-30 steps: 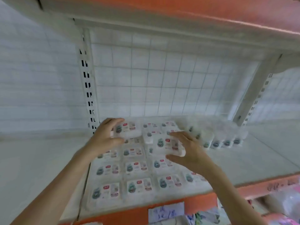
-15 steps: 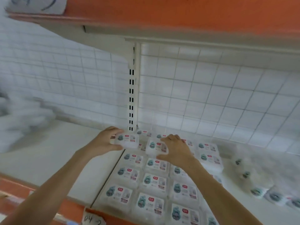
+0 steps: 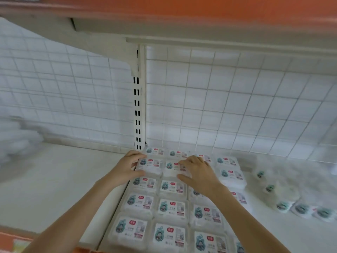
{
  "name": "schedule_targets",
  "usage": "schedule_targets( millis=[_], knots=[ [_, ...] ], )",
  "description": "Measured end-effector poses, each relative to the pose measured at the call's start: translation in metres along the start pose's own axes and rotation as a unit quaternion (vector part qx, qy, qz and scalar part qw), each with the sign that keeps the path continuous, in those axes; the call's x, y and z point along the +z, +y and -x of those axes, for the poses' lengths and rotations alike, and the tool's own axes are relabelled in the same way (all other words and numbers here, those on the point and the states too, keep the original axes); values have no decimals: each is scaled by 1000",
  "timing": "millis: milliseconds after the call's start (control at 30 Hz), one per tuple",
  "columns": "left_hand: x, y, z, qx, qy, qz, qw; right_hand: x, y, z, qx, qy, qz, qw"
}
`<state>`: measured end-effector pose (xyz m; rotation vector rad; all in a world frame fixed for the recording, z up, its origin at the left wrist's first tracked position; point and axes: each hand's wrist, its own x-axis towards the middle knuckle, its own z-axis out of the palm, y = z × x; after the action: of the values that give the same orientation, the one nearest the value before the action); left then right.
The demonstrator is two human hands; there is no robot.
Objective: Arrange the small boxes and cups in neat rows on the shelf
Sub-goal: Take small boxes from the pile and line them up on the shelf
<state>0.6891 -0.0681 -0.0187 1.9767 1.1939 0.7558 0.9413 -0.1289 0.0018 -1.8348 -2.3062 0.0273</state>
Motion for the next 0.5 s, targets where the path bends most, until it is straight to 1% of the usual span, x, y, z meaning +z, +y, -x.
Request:
schedule_targets(
  millis=[200, 500],
  knots=[
    [3, -9, -3, 19, 8, 33, 999, 5, -4, 0, 17, 14, 6, 1000],
    [3, -10, -8, 24, -3, -42, 999, 3, -17, 3, 50, -1, -5, 999]
  ],
)
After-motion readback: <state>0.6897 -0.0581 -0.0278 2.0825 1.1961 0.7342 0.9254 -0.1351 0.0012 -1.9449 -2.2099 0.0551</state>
